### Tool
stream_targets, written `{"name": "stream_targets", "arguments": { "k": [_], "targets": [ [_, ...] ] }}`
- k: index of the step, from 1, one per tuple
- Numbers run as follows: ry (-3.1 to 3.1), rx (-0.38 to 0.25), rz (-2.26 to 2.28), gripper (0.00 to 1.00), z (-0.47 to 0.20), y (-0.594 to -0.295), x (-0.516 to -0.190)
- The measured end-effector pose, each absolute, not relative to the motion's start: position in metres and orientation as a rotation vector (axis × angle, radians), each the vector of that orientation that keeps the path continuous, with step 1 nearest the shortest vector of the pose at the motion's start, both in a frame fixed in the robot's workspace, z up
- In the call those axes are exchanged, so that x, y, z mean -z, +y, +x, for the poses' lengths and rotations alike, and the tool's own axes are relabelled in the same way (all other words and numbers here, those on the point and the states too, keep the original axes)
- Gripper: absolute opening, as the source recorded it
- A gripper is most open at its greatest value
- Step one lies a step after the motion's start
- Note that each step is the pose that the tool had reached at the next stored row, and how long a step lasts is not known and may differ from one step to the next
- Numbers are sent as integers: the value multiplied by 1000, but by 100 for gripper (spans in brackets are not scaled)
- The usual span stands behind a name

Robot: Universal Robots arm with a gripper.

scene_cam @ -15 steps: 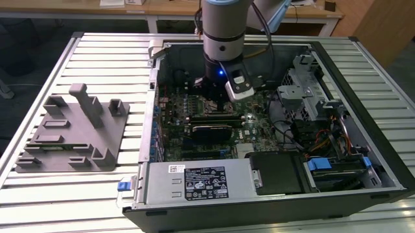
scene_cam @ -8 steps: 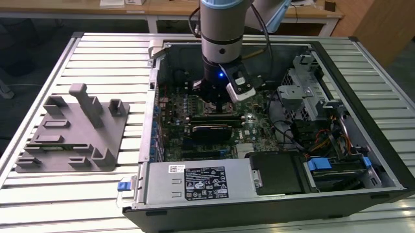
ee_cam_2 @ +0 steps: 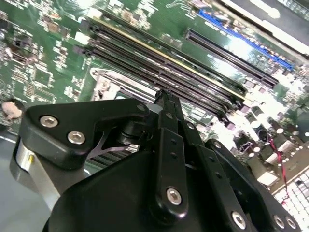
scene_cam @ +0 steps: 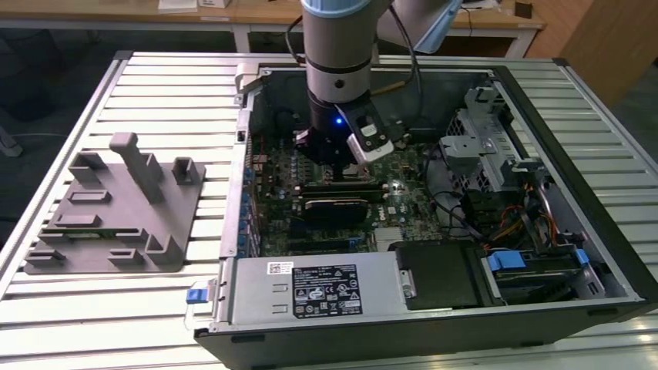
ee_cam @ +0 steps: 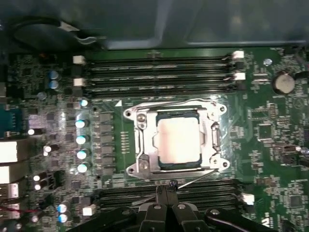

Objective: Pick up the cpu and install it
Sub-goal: 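Install the second cpu locking lever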

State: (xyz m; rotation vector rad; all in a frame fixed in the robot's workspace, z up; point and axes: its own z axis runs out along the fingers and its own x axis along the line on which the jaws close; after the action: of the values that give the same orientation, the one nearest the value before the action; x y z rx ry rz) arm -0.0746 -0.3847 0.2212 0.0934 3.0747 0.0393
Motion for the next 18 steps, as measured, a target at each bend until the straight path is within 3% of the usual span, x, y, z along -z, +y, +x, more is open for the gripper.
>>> {"name": "stream_targets", "arguments": {
  "k": [4,18],
  "targets": [
    [3075,-44,91,11,-75,-385,-221],
    [3073,-151,95,11,-80,-400,-216]
  ]
}}
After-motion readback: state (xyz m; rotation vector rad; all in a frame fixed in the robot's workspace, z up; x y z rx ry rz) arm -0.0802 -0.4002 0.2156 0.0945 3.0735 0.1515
